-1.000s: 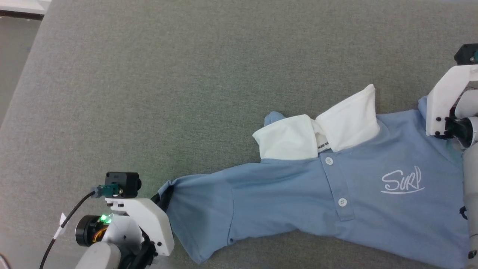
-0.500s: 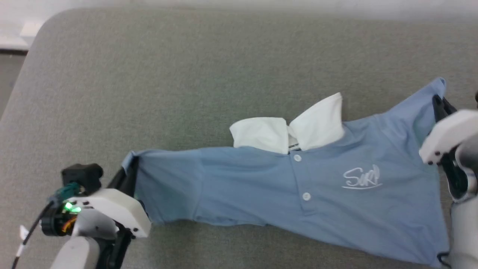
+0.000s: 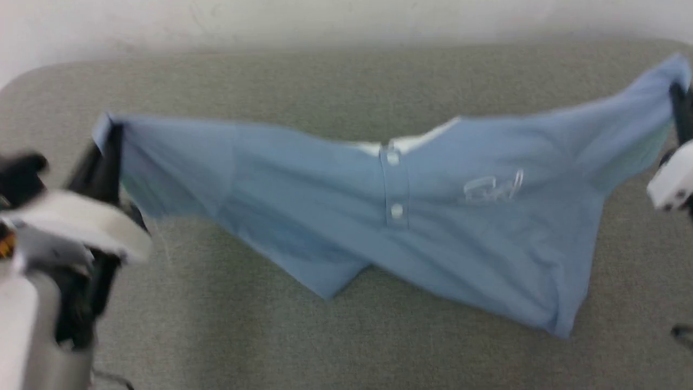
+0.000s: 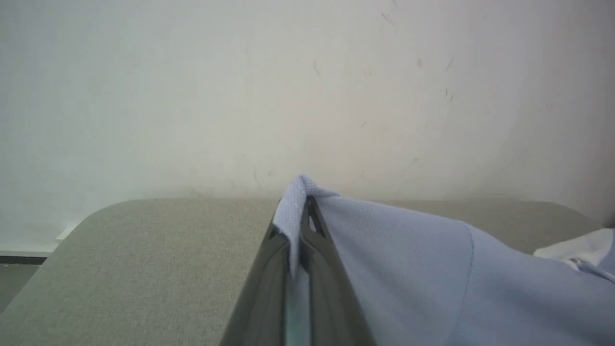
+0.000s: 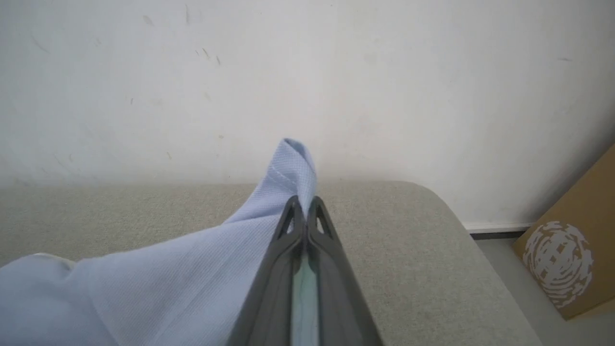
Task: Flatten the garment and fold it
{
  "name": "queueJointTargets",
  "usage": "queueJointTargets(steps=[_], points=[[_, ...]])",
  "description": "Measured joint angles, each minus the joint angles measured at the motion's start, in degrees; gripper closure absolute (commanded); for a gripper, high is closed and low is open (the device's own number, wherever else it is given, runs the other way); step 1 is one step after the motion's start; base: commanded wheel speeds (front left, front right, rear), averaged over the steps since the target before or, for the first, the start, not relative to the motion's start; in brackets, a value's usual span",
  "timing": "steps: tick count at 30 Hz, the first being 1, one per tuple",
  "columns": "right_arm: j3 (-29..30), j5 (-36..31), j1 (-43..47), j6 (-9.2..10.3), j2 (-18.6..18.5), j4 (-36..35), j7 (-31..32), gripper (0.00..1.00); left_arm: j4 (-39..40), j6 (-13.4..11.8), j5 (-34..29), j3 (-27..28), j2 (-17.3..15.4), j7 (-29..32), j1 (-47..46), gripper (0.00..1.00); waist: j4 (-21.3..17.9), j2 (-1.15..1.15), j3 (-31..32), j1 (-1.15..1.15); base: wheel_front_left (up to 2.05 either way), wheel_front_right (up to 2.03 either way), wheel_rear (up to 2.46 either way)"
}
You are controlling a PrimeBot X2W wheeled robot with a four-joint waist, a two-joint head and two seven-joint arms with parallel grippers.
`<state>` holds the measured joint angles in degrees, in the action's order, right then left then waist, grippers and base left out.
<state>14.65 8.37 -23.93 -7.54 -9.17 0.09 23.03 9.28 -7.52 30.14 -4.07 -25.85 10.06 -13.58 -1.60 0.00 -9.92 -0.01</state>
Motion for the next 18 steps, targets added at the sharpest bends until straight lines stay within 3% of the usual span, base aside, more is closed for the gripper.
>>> queueJointTargets(steps=[9, 12, 18], points=[[-10.67, 0.13, -23.61, -0.01, -9.02, 3.0, 6.3, 1.0, -3.32, 0.99, 4.86, 2.9, -2.05, 5.17, -26.31, 1.0, -2.12, 0.0, -6.18, 0.03, 0.0, 0.0, 0.0], [-13.14, -1.6, -32.89, -0.01, -9.91, 6.37, 6.67, 1.0, -6.23, 0.41, 5.99, 3.99, -1.6, 5.04, -36.3, 1.0, -2.49, 0.0, -9.27, 0.03, 0.0, 0.0, 0.0], [-14.27, -6.92, -50.15, -0.01, -9.27, 13.46, 3.49, 1.0, -12.49, -0.19, 2.16, 3.38, -3.02, 2.43, -53.7, 1.0, -3.26, 0.0, -15.54, 0.04, 0.0, 0.0, 0.0]])
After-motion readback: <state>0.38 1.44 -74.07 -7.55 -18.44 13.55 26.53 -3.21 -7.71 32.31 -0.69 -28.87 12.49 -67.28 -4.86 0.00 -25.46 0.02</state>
